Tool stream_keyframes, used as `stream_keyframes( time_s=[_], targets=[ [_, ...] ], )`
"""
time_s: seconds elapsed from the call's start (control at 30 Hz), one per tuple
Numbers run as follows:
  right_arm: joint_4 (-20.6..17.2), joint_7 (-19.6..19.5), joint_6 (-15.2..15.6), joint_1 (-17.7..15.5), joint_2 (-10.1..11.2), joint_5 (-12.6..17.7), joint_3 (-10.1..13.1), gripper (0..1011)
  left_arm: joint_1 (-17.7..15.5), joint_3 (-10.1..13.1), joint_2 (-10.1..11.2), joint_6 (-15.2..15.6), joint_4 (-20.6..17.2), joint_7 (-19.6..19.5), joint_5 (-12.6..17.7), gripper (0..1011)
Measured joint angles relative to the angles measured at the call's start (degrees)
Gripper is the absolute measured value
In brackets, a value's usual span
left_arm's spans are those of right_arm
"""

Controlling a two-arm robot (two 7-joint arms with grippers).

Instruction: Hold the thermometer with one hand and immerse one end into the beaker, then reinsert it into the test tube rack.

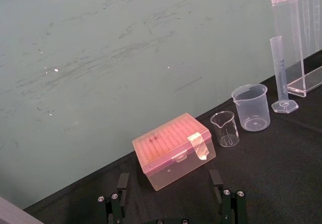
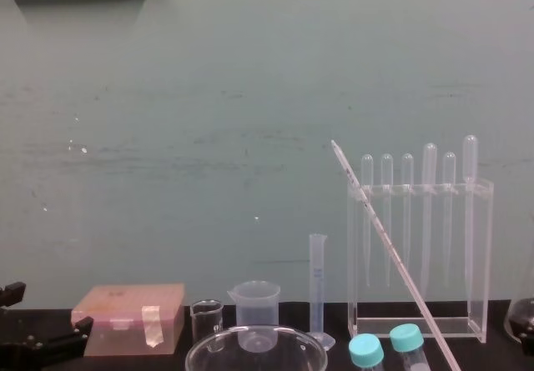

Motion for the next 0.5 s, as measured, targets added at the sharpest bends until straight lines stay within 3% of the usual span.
stream_keyframes(
  time_s=[0.5],
  targets=[
    [0.0, 0.0, 0.0, 0.0, 0.0, 0.0, 0.0, 1003, 0.0, 0.0, 0.0, 0.0, 0.0, 0.0, 0.0, 1008]
  ],
)
